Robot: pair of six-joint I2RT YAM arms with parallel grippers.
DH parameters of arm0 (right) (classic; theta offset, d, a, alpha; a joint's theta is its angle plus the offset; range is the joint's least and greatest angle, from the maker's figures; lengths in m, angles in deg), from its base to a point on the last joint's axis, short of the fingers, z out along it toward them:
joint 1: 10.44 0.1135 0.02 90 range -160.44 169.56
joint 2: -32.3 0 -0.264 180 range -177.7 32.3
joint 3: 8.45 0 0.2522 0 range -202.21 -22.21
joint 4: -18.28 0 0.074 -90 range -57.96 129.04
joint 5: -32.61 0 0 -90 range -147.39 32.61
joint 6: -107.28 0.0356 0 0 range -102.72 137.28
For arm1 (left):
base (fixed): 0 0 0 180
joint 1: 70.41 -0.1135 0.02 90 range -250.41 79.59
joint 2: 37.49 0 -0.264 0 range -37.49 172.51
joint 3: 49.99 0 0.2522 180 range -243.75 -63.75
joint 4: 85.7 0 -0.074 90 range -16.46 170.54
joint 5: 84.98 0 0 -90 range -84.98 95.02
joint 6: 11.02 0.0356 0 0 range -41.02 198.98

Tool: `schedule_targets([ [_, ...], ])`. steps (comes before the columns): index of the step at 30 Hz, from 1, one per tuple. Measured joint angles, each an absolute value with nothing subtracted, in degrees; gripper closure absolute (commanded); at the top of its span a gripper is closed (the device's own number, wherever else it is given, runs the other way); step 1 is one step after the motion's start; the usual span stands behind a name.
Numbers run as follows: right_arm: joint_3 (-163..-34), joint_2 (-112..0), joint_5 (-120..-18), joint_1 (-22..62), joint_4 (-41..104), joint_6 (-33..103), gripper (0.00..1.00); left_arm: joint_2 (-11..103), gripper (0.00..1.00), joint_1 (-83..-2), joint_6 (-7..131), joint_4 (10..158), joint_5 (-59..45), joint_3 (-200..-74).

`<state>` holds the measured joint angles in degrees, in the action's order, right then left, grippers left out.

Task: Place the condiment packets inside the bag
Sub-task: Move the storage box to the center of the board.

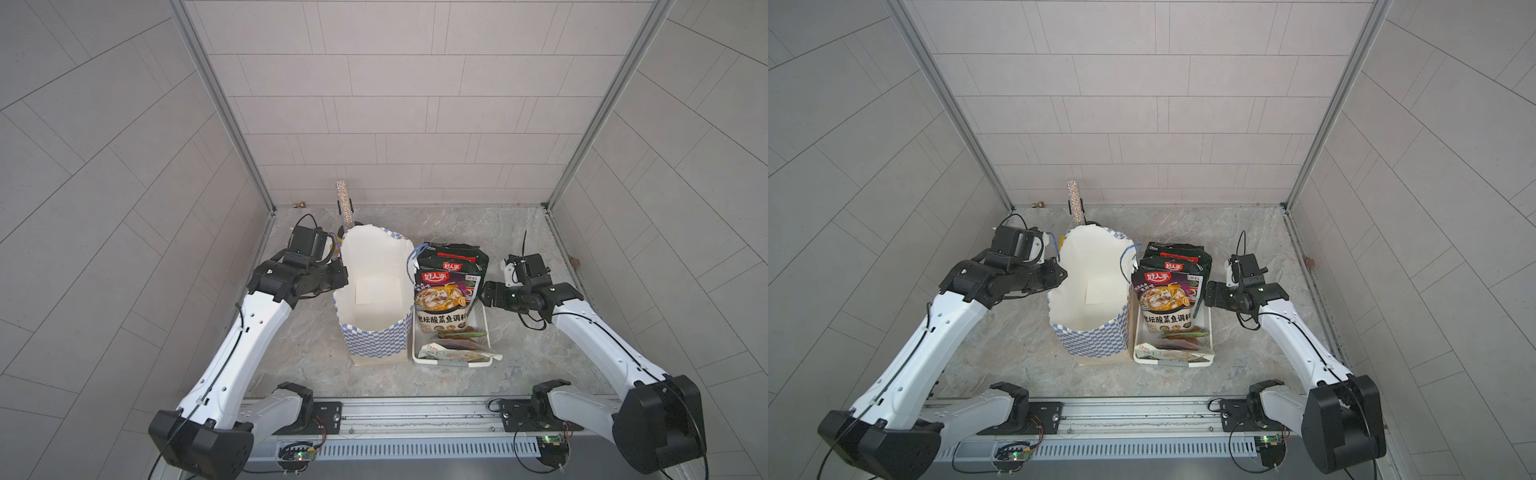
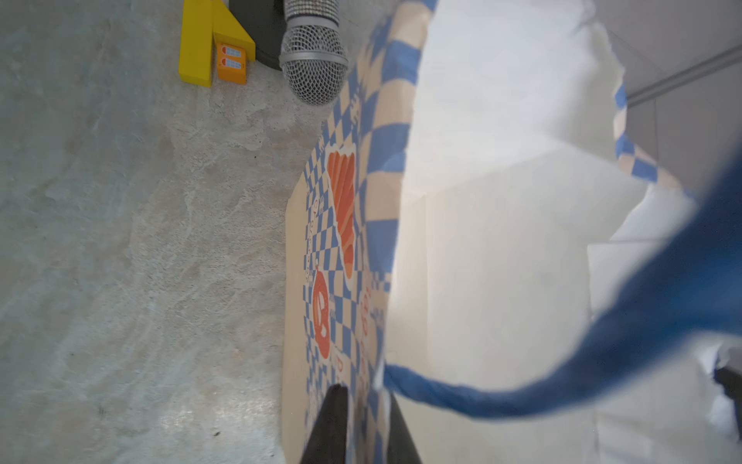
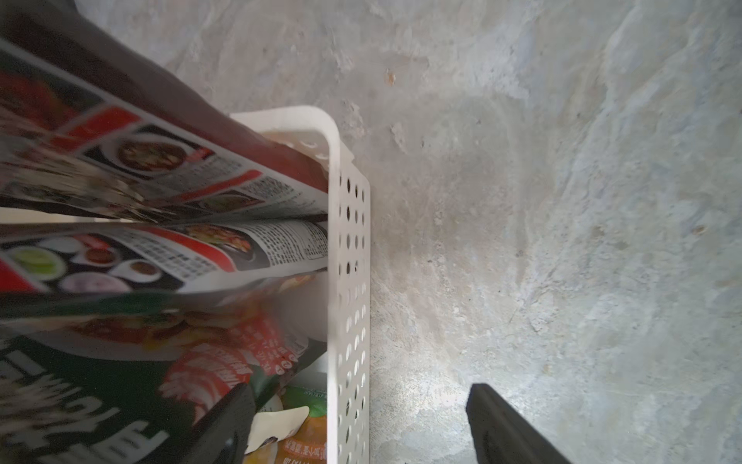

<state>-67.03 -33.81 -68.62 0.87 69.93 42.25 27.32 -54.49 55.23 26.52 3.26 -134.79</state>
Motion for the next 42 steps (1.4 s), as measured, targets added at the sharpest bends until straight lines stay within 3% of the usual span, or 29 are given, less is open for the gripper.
schedule_targets([
  [12, -63.51, -41.74, -70.48, 1.57, 66.36, 41.14, 0.38, 24.92, 1.0, -54.49, 53.27, 27.75, 4.68, -133.4],
  [20, -66.57, -45.83, -69.89, 0.17, 65.97, 39.85, 0.89, 24.15, 1.0, -54.51, 51.8, 28.91, 4.35, -131.91],
  [24, -69.83, -48.58, -69.03, -7.04, 66.65, 38.47, 0.96, 24.15, 1.0, -54.51, 51.71, 29.76, 3.35, -131.62],
  [30, -78.11, -57.15, -67.24, -17.16, 66.21, 36.31, 0.9, 24.15, 1.0, -54.51, 51.78, 30.17, 1.42, -131.56],
  [32, -80.65, -59.47, -66.37, -18.56, 65.77, 36.37, 0.81, 24.15, 1.0, -54.51, 51.84, 30.11, 1.2, -131.54],
  [35, -82.33, -59.95, -64.95, -19.55, 65.47, 36.61, 0.53, 24.15, 1.0, -54.51, 52.06, 29.89, 1.2, -131.52],
  [37, -82.39, -57.26, -64.14, -19.57, 66.6, 36.57, 0.41, 24.11, 1.0, -54.51, 52.37, 29.89, 1.25, -131.52],
  [42, -84.21, -42.72, -62.26, -19.46, 71.13, 35.06, 0.38, 23.74, 1.0, -54.51, 52.87, 29.78, 1.27, -131.52],
])
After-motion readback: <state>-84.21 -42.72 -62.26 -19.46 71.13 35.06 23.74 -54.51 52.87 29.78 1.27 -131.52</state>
